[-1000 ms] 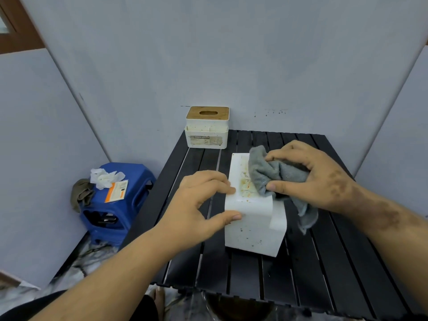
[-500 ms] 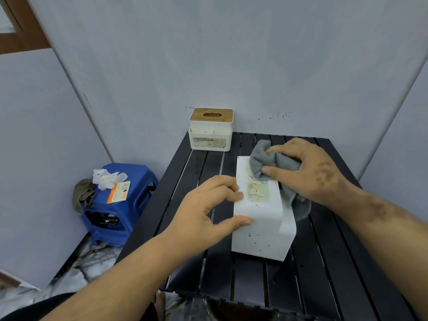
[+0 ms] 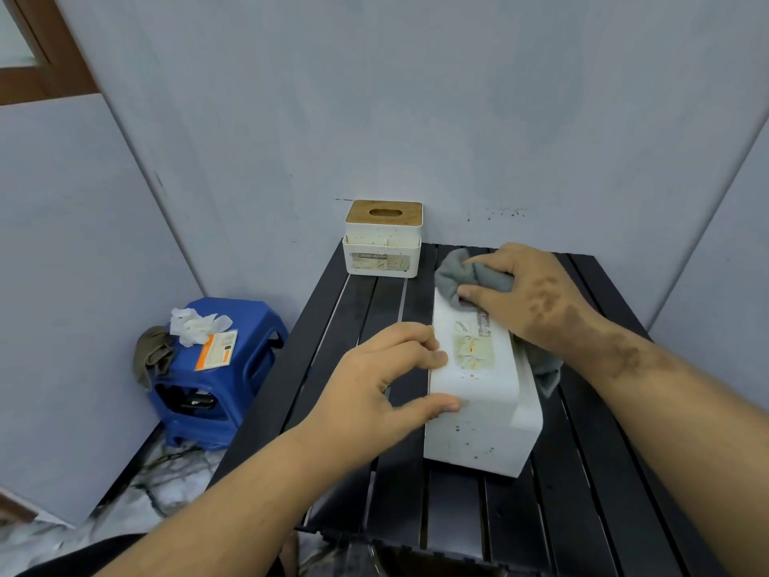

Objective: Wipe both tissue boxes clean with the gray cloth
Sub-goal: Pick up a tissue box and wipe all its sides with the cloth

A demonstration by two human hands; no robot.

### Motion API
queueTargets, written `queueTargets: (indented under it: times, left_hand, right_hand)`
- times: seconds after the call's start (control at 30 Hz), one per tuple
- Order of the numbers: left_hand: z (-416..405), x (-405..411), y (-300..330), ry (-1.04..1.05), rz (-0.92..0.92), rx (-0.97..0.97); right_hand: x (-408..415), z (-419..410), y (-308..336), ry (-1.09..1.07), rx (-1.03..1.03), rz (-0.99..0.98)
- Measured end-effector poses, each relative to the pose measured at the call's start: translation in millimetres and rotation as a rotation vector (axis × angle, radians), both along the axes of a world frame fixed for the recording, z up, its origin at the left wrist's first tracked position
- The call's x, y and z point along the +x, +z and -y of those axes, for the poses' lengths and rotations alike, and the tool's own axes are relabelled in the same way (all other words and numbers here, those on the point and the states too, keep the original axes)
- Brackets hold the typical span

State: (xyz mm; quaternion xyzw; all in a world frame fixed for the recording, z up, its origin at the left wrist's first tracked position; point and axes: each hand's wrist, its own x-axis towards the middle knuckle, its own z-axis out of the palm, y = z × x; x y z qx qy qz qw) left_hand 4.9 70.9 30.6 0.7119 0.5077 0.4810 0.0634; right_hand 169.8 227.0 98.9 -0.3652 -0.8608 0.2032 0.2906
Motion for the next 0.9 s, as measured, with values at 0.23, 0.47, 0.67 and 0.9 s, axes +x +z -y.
queueTargets:
  times: [0.23,0.47,0.67,0.9]
  left_hand:
    - [0.5,2.3,0.5,0.016,-0.013,0.029]
    - [-0.4,7.2,0.0,0.039,-0.043,0.051]
    - [-1.7,8.6,2.8,0.046,-0.066,0.023]
    - [-5.7,9.9,2.6,0.046,-0.09,0.039]
  right_hand:
    - [-8.5,3.9,2.9,0.19,0.1,0.181]
    - [-2.9,5.2,-2.3,0.045,0.122,0.164]
    - [16.4,9.8,11.2,0.109,-0.003,0.072]
    - [18.0,34.3,1.2,0.088,0.086,0.134]
